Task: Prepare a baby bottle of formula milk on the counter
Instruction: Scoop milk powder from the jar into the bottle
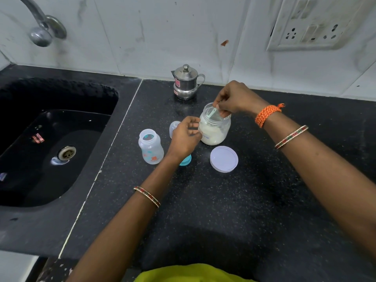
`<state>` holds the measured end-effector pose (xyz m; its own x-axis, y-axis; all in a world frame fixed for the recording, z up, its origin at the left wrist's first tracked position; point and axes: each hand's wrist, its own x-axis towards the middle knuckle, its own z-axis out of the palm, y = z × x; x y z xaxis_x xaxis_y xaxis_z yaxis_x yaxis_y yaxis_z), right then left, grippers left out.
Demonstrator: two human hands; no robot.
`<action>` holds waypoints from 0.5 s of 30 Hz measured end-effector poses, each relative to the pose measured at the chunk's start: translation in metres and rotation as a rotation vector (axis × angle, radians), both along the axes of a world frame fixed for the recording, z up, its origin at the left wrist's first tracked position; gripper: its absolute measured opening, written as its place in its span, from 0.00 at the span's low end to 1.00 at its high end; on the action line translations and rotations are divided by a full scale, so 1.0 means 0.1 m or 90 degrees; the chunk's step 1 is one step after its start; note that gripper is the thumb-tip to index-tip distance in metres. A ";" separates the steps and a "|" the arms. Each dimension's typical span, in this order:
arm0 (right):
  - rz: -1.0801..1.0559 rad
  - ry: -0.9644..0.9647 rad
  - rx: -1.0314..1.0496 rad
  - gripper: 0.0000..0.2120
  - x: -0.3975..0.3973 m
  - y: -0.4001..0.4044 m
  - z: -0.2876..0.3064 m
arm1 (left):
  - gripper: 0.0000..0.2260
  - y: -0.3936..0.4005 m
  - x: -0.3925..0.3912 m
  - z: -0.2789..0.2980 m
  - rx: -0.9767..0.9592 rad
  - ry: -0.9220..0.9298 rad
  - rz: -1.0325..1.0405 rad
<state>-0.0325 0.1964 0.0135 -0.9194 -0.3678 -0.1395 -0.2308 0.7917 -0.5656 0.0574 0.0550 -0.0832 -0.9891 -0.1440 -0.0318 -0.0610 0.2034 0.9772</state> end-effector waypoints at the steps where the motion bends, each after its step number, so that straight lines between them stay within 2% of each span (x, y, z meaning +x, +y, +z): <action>1: 0.010 0.006 0.026 0.05 0.00 0.00 0.01 | 0.15 0.00 0.00 0.01 -0.002 0.002 0.001; 4: 0.032 0.086 0.112 0.10 0.02 -0.01 -0.01 | 0.15 0.00 -0.01 0.02 -0.007 0.011 0.002; 10: 0.045 0.300 0.235 0.08 0.08 -0.09 -0.06 | 0.14 0.01 -0.01 0.03 -0.020 0.016 -0.005; 13: 0.057 0.346 0.265 0.07 0.08 -0.11 -0.06 | 0.14 0.01 -0.01 0.03 -0.017 0.019 -0.006; 15: 0.055 0.326 0.241 0.07 0.09 -0.11 -0.06 | 0.14 0.00 -0.01 0.03 -0.017 0.018 -0.004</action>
<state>-0.0231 0.1853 0.0079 -0.8732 -0.4549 0.1749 -0.4696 0.8813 -0.0523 0.0564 0.0553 -0.0798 -0.9904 -0.1379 -0.0001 -0.0321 0.2299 0.9727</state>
